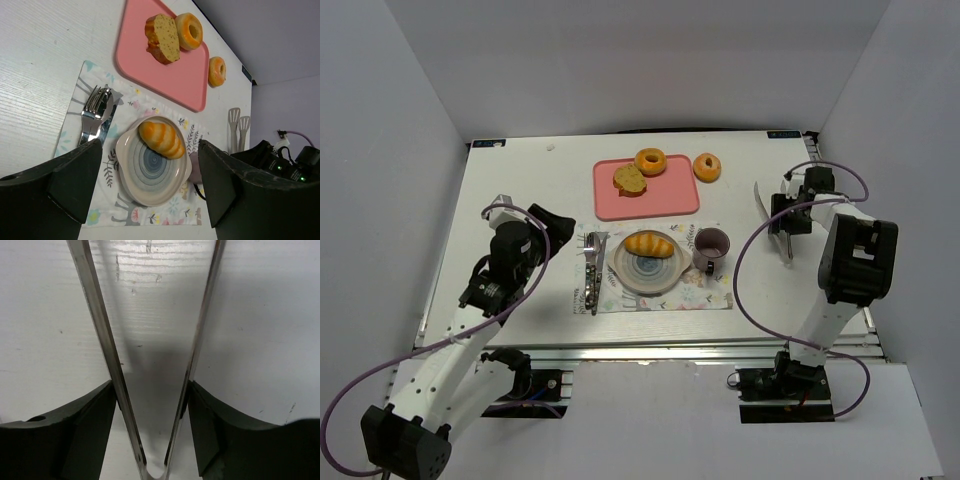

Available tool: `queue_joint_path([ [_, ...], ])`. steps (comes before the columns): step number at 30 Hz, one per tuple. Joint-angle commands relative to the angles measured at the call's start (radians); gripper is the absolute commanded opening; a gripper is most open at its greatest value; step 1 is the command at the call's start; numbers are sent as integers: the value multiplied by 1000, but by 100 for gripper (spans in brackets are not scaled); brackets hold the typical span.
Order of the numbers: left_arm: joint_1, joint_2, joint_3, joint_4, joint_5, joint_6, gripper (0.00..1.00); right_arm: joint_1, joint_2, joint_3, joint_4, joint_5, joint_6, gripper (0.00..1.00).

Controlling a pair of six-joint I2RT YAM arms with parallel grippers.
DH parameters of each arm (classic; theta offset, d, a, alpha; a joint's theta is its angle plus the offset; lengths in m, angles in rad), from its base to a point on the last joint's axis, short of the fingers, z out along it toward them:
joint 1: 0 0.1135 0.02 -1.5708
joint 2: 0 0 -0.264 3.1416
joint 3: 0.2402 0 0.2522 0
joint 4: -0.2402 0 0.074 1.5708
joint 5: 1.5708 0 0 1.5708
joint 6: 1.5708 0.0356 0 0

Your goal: Place the bread

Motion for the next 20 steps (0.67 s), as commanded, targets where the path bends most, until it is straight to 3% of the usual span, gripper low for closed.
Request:
queue_joint_path([
  [1,-3,-21,6,16,5,2,86,-5,15,11,18,30,-24,64],
  [5,-3,-28,10,1,-2,6,86,-13,-42,17,-8,21,-55,71],
  [6,-3,-29,13,-1,-3,7,87,-14,-80,27,-22,19,-63,86],
  [7,-3,-30,12,-2,-3,7,86,-16,-103,37,-28,22,-70,89],
  [11,-3,-28,9,9,-3,9,87,-16,-169,136,-96,68,-80,89],
  [16,-3,-13,22,13,3,21,87,-12,-233,271,-143,-13,-96,89],
  [20,-3,-10,31,15,2,27,87,76,-291,315,-119,-22,-51,90],
])
